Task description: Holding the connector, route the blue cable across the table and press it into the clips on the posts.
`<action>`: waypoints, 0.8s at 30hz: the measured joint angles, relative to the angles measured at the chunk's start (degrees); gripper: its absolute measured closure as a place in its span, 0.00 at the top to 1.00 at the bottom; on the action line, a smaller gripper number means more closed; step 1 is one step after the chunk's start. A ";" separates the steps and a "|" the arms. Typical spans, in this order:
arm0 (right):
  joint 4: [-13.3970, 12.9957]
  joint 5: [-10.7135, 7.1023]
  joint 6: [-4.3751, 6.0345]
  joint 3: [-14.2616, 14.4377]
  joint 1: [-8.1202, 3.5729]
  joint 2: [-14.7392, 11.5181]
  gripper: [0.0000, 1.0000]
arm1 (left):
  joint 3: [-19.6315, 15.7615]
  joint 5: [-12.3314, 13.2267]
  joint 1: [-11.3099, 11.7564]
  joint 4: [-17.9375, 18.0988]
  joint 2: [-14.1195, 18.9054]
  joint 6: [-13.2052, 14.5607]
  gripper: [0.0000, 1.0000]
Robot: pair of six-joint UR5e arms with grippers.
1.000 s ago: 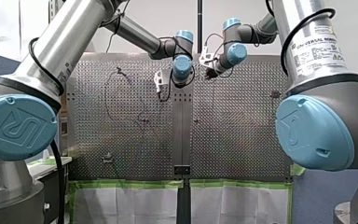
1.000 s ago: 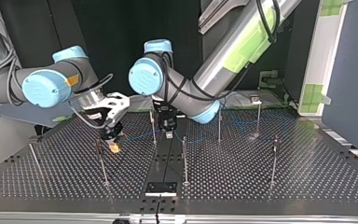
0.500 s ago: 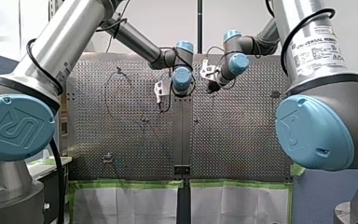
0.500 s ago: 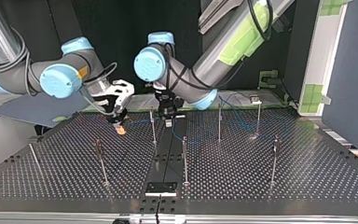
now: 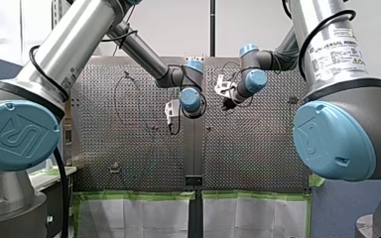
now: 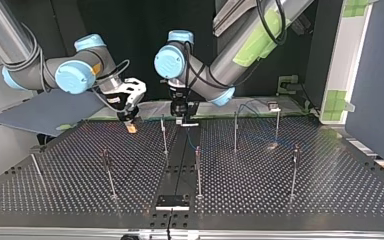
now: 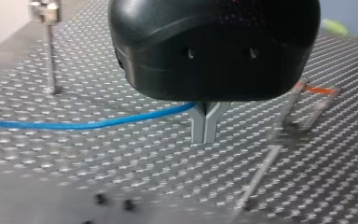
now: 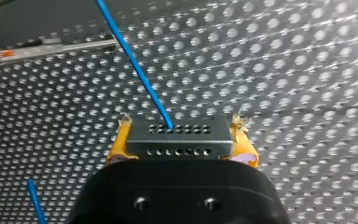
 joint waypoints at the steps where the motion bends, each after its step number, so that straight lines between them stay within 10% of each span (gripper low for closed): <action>1: -0.47 0.00 0.01 0.47 0.05 0.32 0.00 | -0.47 0.49 -0.01 0.49 -0.45 -0.01 0.00; 24: -4.78 0.52 -2.60 2.95 -1.06 6.61 0.00 | -6.55 6.20 1.79 11.76 -4.15 -0.88 0.00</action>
